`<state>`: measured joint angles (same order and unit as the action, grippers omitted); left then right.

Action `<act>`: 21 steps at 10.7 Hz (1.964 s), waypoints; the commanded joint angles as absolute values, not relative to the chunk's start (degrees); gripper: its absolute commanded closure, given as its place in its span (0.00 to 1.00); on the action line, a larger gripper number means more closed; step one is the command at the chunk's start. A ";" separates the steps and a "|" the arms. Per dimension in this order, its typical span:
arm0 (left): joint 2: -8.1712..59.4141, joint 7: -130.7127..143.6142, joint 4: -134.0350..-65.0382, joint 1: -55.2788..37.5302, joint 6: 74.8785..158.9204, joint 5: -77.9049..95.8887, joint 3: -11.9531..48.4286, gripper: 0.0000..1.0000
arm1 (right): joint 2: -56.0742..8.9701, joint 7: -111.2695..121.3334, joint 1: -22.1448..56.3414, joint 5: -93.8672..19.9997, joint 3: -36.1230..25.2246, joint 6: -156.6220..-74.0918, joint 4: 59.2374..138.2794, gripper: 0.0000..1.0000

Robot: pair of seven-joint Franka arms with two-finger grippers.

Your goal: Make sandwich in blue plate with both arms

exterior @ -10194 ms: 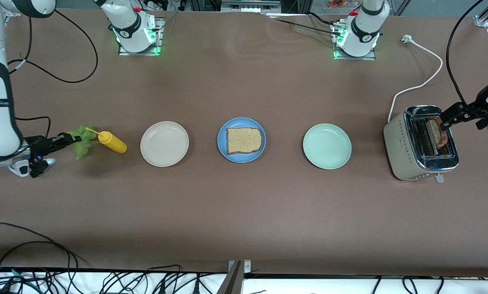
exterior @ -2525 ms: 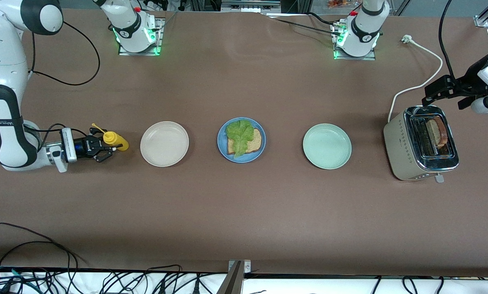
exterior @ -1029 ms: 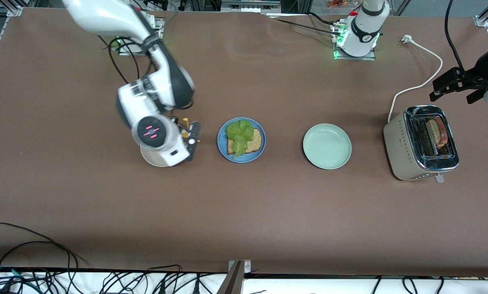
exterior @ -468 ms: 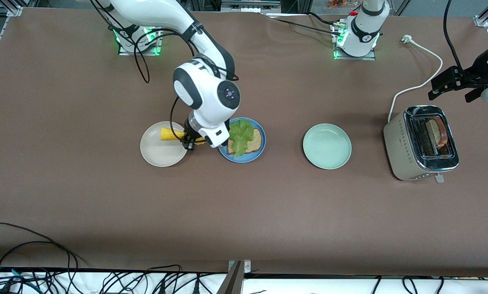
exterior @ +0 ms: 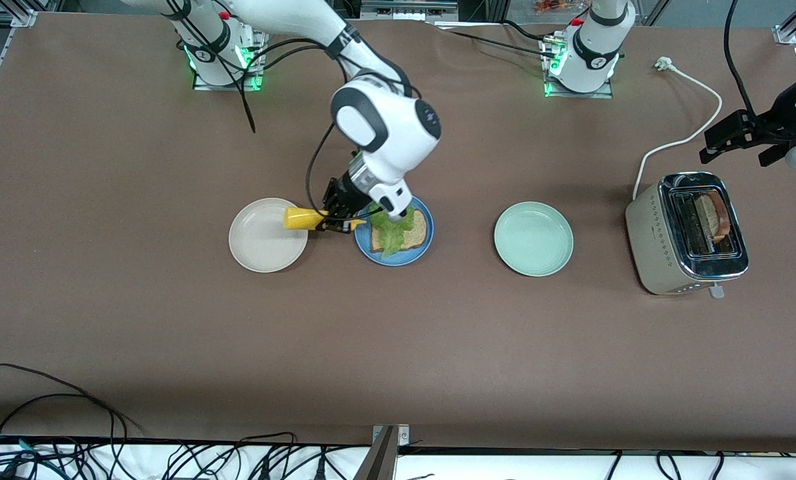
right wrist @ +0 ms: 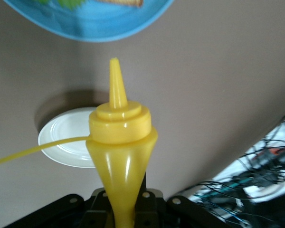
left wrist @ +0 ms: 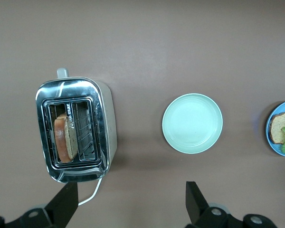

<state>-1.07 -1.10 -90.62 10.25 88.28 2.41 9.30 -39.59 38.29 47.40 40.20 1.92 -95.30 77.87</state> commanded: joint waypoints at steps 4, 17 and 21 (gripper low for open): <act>-4.04 -2.29 -94.83 11.43 90.43 5.01 9.23 0.00 | -43.33 37.44 52.99 48.94 1.05 -93.78 76.02 0.86; -4.40 -2.20 -97.03 11.25 91.76 3.87 9.05 0.00 | -41.49 38.67 48.45 35.04 -0.53 -87.36 67.71 0.86; -3.60 -2.37 -98.78 11.34 94.56 0.70 6.86 0.01 | -39.04 37.98 38.88 14.40 -0.44 -88.33 63.29 0.86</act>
